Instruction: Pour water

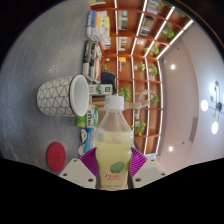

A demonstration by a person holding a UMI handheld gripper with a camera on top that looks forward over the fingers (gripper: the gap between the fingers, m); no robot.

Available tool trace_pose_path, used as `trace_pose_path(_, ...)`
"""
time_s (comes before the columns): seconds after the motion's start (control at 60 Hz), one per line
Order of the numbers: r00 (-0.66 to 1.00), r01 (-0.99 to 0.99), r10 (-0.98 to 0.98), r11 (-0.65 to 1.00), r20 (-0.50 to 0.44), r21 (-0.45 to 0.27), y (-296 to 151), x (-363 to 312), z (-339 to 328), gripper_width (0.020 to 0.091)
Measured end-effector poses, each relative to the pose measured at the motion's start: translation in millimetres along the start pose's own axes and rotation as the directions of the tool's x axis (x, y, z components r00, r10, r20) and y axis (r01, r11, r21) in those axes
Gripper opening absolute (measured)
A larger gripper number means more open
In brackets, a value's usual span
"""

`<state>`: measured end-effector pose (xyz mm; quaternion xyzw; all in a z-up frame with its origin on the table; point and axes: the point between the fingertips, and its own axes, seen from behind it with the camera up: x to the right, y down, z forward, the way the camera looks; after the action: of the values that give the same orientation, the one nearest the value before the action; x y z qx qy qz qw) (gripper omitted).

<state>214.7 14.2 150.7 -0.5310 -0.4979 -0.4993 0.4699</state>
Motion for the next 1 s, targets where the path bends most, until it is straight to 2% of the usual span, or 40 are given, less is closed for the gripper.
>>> trace_pose_path(0.183, 0.958, 0.285, -0.284, 0.958, -0.043, 0.019, -10, 6, 17, 0.0362)
trace_pose_path(0.317, 0.859, 0.503, -0.496, 0.864, -0.129, 0.021, -23, 19, 24, 0.0362)
trace_pose_path(0.583, 0.835, 0.54, -0.53, 0.841, -0.147, 0.035, -28, 18, 23, 0.0361)
trace_pose_path(0.7, 0.936, 0.34, -0.332, 0.939, -0.119, 0.056, -19, 27, 16, 0.0364)
trace_pose_path(0.783, 0.999, -0.005, 0.007, 0.999, -0.032, 0.051, -3, 32, 11, 0.0361)
trace_pose_path(0.817, 0.986, -0.167, 0.167, 0.985, 0.001, 0.041, 2, 35, 9, 0.0386)
trace_pose_path(0.883, 0.873, -0.485, 0.482, 0.874, 0.07, 0.025, 6, 32, 6, 0.0388)
trace_pose_path(0.933, 0.716, -0.697, 0.693, 0.717, 0.085, 0.029, 8, 43, 4, 0.0387)
trace_pose_path(0.967, 0.606, -0.794, 0.791, 0.607, 0.085, 0.016, 1, 42, 2, 0.0387)
trace_pose_path(1.0, 0.487, -0.872, 0.866, 0.489, 0.115, 0.017, 13, 45, 0, 0.0387)
